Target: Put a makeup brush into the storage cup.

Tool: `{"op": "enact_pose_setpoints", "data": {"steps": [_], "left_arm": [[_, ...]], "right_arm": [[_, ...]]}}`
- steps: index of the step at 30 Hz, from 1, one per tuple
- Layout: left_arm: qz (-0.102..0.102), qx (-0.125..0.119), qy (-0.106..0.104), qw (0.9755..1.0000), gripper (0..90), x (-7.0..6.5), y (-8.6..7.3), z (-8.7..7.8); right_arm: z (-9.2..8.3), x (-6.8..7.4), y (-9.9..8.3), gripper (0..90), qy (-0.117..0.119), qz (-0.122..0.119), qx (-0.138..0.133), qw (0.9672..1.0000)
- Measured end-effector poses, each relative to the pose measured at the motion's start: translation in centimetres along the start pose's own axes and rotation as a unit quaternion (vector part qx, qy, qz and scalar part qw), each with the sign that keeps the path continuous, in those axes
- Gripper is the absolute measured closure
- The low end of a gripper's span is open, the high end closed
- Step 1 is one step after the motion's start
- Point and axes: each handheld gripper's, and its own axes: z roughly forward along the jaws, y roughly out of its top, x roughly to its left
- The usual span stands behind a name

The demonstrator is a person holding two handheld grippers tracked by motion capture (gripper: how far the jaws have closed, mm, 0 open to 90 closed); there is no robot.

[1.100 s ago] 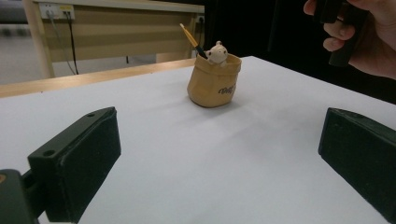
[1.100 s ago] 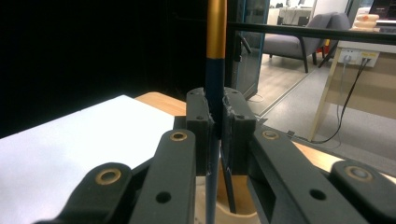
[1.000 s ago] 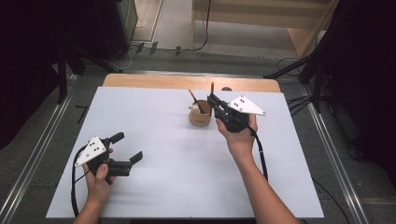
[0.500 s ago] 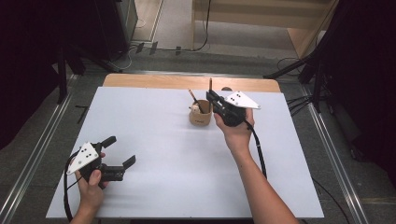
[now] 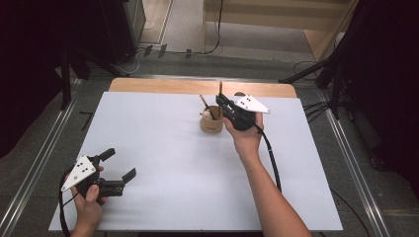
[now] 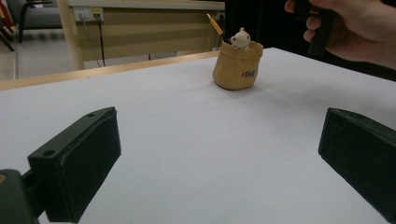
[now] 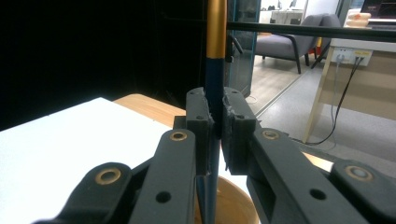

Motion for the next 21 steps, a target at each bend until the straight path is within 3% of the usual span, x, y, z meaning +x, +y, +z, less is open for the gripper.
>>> {"op": "enact_pose_setpoints", "data": {"steps": [18,21], "left_arm": [[0.001,0.0,0.003,1.0,0.0,0.4,0.0,-0.2],[0.001,-0.003,0.001,1.0,0.0,0.4,0.0,-0.2]], "right_arm": [[1.2,-0.3,-2.9,83.7,-0.017,0.014,0.037,0.9991],[1.1,-0.3,-3.1,79.5,-0.017,0.015,0.041,0.9989]]}}
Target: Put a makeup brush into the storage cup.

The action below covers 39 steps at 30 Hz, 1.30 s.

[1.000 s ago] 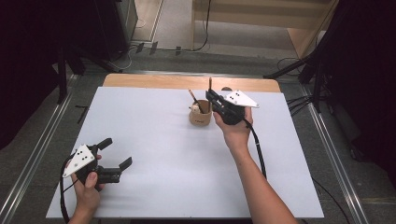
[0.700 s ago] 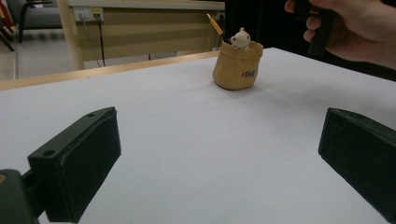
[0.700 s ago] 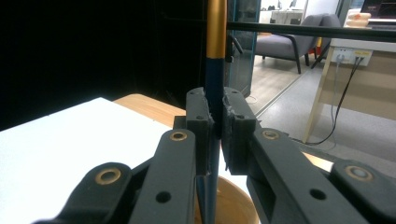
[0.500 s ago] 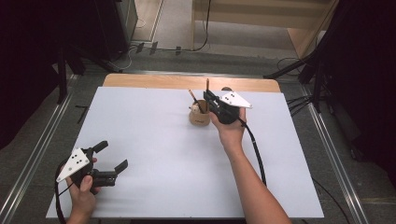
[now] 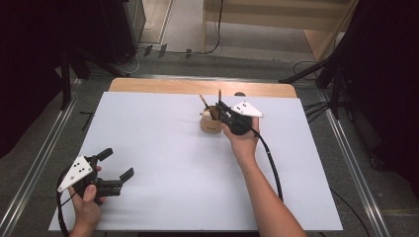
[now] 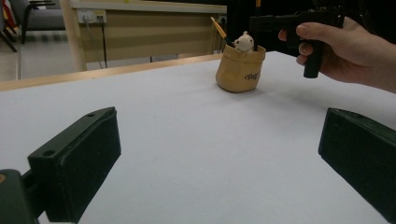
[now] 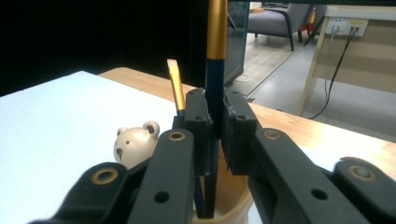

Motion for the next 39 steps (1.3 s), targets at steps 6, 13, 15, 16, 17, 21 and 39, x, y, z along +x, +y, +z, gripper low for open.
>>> {"op": "enact_pose_setpoints", "data": {"steps": [6,13,15,16,17,21,39], "left_arm": [[0.0,0.001,-0.005,1.0,0.0,0.0,0.0,0.0],[0.004,0.004,-0.009,0.9999,0.0,-0.2,0.0,0.2],[0.006,0.005,-0.009,0.9999,0.0,-0.2,0.0,0.3],[0.006,0.005,-0.01,0.9999,0.0,-0.3,0.0,0.3],[0.006,0.005,-0.01,0.9999,0.0,-0.3,0.0,0.3],[0.006,0.004,-0.01,0.9999,0.0,-0.3,0.0,0.3],[0.001,0.0,-0.003,1.0,0.0,-0.5,0.0,0.1]], "right_arm": [[-1.2,-0.2,0.2,61.4,-0.006,-0.009,-0.003,0.9999],[-4.1,-1.2,0.3,46.1,0.003,0.015,0.003,0.9999],[-4.8,-1.4,0.2,30.2,0.012,0.022,0.008,0.9997],[-5.2,-1.4,0.2,23.8,0.017,0.022,0.007,0.9996],[-5.5,-1.4,0.1,15.4,0.022,0.02,0.008,0.9995],[-6.7,-1.2,-0.3,0.0,0.044,0.001,0.015,0.9989],[-11.8,-1.8,-2.1,0.0,0.034,-0.001,0.014,0.9993]]}}
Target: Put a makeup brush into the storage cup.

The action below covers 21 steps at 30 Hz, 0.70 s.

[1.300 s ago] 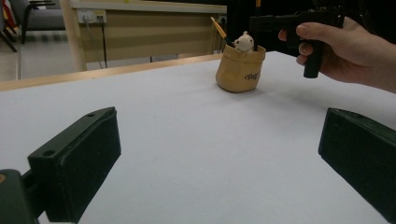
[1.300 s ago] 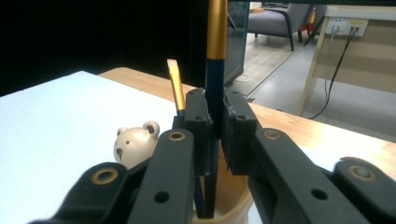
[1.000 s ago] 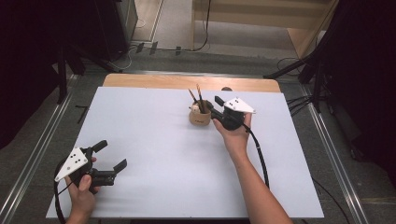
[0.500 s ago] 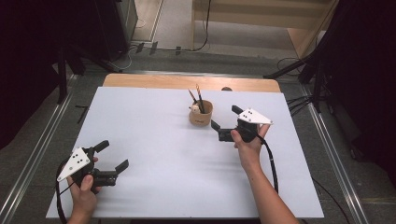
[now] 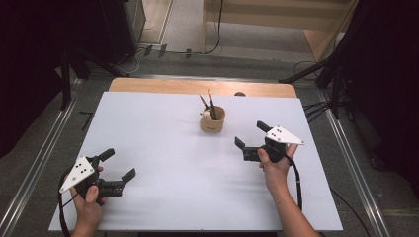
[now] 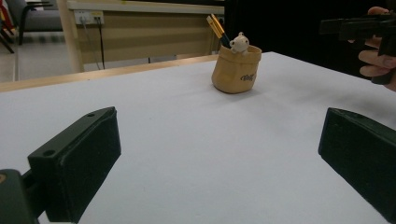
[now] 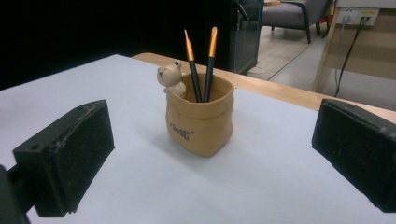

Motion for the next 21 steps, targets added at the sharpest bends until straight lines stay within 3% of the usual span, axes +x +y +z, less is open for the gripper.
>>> {"op": "enact_pose_setpoints", "data": {"steps": [11,21], "left_arm": [[0.0,-0.002,-0.003,1.0,0.0,-0.2,0.0,0.1],[0.0,0.0,-0.008,1.0,0.0,-0.3,0.0,0.2]], "right_arm": [[-2.6,-0.8,-1.2,0.0,-0.005,0.002,0.002,1.0],[-4.7,-1.1,-2.9,0.0,-0.018,0.019,0.0,0.9997]]}}
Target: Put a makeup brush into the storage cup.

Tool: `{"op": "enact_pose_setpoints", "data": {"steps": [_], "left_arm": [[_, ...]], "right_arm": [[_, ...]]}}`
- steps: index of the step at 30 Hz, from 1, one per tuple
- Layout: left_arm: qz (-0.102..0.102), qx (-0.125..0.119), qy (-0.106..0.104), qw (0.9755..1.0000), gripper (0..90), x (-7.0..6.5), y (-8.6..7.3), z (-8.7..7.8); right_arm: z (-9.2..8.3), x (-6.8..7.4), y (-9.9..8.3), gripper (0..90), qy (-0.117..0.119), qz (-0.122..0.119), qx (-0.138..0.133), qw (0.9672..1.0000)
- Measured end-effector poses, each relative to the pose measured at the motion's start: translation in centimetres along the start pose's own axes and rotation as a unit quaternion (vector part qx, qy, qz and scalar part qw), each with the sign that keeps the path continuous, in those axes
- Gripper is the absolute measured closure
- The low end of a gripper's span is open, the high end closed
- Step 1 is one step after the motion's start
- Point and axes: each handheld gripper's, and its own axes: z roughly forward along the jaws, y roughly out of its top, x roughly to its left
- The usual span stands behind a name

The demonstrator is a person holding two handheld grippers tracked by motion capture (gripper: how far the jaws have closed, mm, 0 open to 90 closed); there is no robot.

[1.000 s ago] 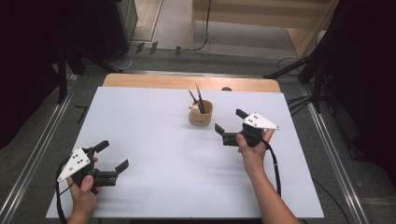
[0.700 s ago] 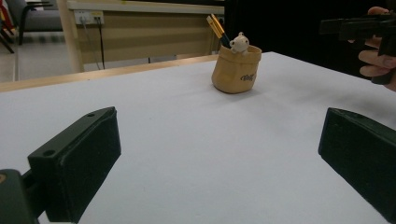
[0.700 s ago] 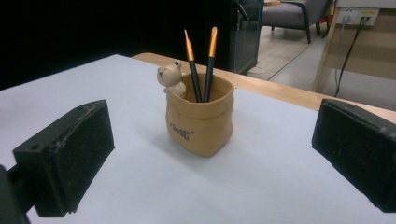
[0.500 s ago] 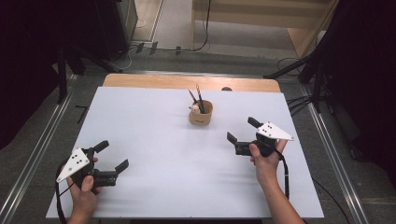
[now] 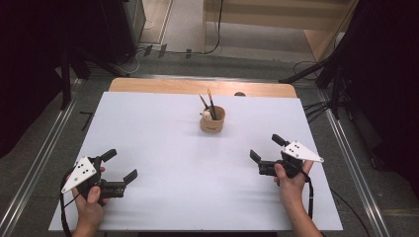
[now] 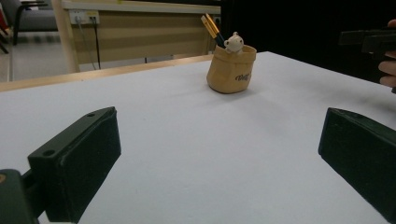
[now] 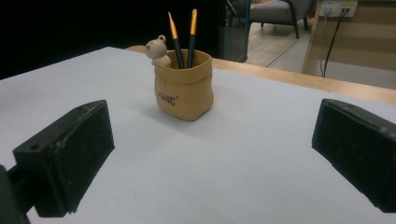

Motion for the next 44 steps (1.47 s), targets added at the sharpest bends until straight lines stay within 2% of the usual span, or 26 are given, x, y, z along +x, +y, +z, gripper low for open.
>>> {"op": "enact_pose_setpoints", "data": {"steps": [8,23,25,29,33,35,38,44], "left_arm": [[0.0,-0.001,-0.002,1.0,0.0,0.0,0.0,0.0],[0.004,0.0,-0.003,1.0,0.0,-0.1,0.0,0.0],[0.004,0.0,-0.004,1.0,0.0,-0.1,0.0,0.0],[0.006,0.001,-0.005,1.0,0.0,-0.2,0.0,0.0],[0.013,0.003,-0.005,0.9999,0.0,-0.3,0.0,-0.1],[0.015,0.003,-0.004,0.9999,0.0,-0.2,0.0,-0.1],[0.009,-0.002,-0.005,1.0,0.0,0.0,0.0,-0.1],[0.007,-0.001,0.0,1.0,0.0,0.1,0.1,-0.1]], "right_arm": [[-1.6,-0.8,-1.4,0.0,-0.011,0.011,0.003,0.9999],[-4.8,-1.7,-2.5,0.0,-0.024,0.017,0.005,0.9995],[-5.3,-1.6,-2.6,0.0,-0.021,0.026,0.004,0.9994],[-5.9,-1.5,-3.1,0.0,-0.028,0.016,0.011,0.9994],[-6.4,-1.3,-3.6,0.0,-0.028,0.023,0.012,0.9993],[-6.7,-1.2,-3.7,0.0,-0.034,0.013,0.014,0.9992],[-7.1,-1.4,-3.7,0.0,-0.034,0.027,0.009,0.999],[-7.3,-1.3,-3.7,0.0,-0.036,0.025,0.009,0.999]]}}
